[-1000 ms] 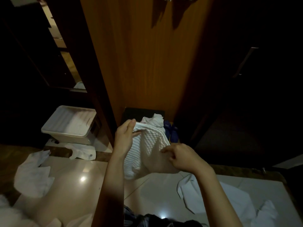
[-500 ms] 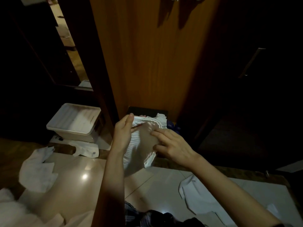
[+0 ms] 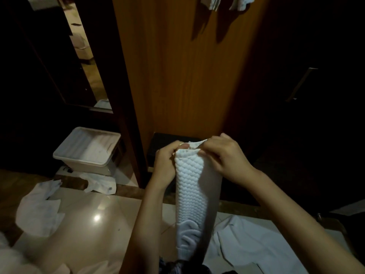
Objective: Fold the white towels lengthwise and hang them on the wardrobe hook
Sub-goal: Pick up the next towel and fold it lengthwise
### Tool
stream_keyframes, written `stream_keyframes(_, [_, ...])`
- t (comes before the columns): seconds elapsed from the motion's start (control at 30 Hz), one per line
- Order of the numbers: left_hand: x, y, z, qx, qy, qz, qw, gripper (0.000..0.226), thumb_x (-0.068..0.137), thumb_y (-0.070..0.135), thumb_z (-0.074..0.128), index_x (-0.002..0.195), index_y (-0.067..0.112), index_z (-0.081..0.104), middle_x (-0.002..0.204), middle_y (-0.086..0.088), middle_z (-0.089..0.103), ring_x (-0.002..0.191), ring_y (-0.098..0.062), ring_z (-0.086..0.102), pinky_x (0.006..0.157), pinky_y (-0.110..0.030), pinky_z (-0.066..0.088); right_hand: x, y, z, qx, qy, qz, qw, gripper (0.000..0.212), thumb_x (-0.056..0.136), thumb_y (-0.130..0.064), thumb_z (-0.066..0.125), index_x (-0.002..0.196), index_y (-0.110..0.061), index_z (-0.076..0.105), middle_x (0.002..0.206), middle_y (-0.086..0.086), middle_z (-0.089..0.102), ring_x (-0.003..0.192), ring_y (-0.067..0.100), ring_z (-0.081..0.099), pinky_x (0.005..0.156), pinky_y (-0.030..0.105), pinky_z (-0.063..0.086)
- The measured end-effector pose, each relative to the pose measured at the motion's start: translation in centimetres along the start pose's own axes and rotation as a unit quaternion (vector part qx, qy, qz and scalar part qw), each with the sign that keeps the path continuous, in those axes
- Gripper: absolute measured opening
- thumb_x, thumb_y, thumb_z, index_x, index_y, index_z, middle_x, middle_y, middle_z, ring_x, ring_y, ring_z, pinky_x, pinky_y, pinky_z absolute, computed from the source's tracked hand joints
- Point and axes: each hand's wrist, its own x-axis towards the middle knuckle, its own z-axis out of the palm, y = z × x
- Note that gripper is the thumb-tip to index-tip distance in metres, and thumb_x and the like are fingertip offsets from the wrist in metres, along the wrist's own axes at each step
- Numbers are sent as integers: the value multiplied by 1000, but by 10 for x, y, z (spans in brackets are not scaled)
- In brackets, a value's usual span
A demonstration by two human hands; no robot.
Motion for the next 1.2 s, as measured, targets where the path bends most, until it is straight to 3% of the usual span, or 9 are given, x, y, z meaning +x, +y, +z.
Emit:
stream_keyframes(0.1, [-2,7,11,-58,4,-14,998,37,95,17,49,63,26,64,64,8,62,65,-5,59,60,-21,48,-5,5,-8,-14,-23,22,999,20,92,-22,53,82,-9,66,75,3,66,67,19,58,65,32,37])
stream_keyframes(0.23, [-4,18,27,-125,18,-12,992,30,96,20,46,68,15,53,70,-10,51,69,-19,48,64,-33,41,-9,3,-15,-11,-13,10,1000,20,86,-29,60,83,-13,71,78,-1,71,68,11,59,67,26,35])
stream_keyframes(0.3, [-5,24,32,-149,28,-12,988,29,96,21,45,69,14,49,70,-11,47,70,-22,44,65,-35,38,-9,1,-17,7,-10,8,1000,22,84,-34,62,83,-15,73,77,-5,71,68,7,58,68,24,33])
stream_keyframes(0.4, [-6,32,34,-161,33,-1,986,30,96,23,44,67,16,47,66,-3,45,65,-18,42,60,-28,38,-11,-1,-16,20,31,13,999,22,85,-33,61,82,-14,72,79,-4,71,69,0,51,68,20,28])
stream_keyframes(0.7, [-1,44,31,-158,19,41,986,34,98,15,44,64,14,48,54,15,48,52,3,43,52,-11,38,-11,-6,-10,8,157,26,987,25,89,-22,54,77,-4,66,76,6,67,74,7,49,72,21,35])
stream_keyframes(0.87, [1,43,23,-162,0,5,987,35,95,36,43,71,12,51,63,1,53,59,-8,51,54,-19,42,-3,-3,-8,11,156,50,986,21,89,-22,58,77,-6,65,76,4,67,75,10,49,69,25,39])
stream_keyframes(0.97, [2,38,15,-168,-66,4,984,39,82,57,52,79,18,56,67,9,64,64,-3,61,56,-16,49,0,-1,-7,18,134,84,987,18,88,-22,59,78,-8,64,76,2,66,71,14,50,66,27,40])
stream_keyframes(1.07, [4,31,12,-119,-101,15,988,33,65,36,81,86,25,58,77,11,68,74,-4,65,60,-19,51,3,-2,-8,24,118,98,988,19,88,-23,58,78,-8,63,76,3,67,68,16,49,64,28,39])
stream_keyframes(1.2, [5,25,17,-124,-58,39,990,27,65,24,81,72,36,58,71,14,66,67,1,63,56,-15,49,6,-5,-11,29,104,89,990,19,87,-25,59,80,-10,67,75,1,67,66,7,44,64,18,36])
